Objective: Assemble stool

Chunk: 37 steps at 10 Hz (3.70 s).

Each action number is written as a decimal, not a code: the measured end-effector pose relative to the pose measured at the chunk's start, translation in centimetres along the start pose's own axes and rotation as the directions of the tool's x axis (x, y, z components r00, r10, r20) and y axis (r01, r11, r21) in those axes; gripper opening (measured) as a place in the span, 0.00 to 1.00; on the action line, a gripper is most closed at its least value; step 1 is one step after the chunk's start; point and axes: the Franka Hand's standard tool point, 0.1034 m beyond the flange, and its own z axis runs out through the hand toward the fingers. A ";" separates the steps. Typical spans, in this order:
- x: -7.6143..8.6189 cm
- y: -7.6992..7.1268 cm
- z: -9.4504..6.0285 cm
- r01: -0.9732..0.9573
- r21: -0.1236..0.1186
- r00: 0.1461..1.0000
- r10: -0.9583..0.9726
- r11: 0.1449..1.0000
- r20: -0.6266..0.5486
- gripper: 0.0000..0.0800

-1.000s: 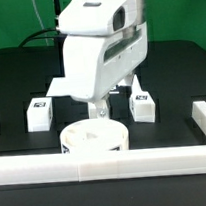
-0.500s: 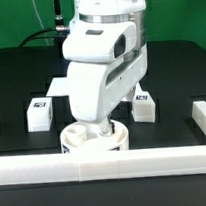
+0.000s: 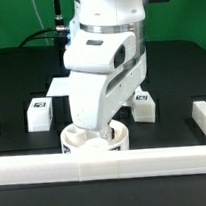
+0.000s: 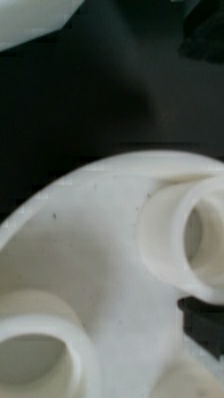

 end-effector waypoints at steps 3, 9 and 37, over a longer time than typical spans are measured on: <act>-0.1 0.9 0.4 0.005 -0.004 1.000 -0.005 1.000 -0.004 0.65; -0.1 0.9 0.4 0.004 -0.005 1.000 -0.004 1.000 -0.005 0.40; 11.0 -2.4 0.2 -0.150 0.023 0.989 0.149 0.988 0.019 0.81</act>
Offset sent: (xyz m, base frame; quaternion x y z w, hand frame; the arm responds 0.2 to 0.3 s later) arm 0.0000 0.0000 0.0000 0.0000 0.0000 0.0000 1.0000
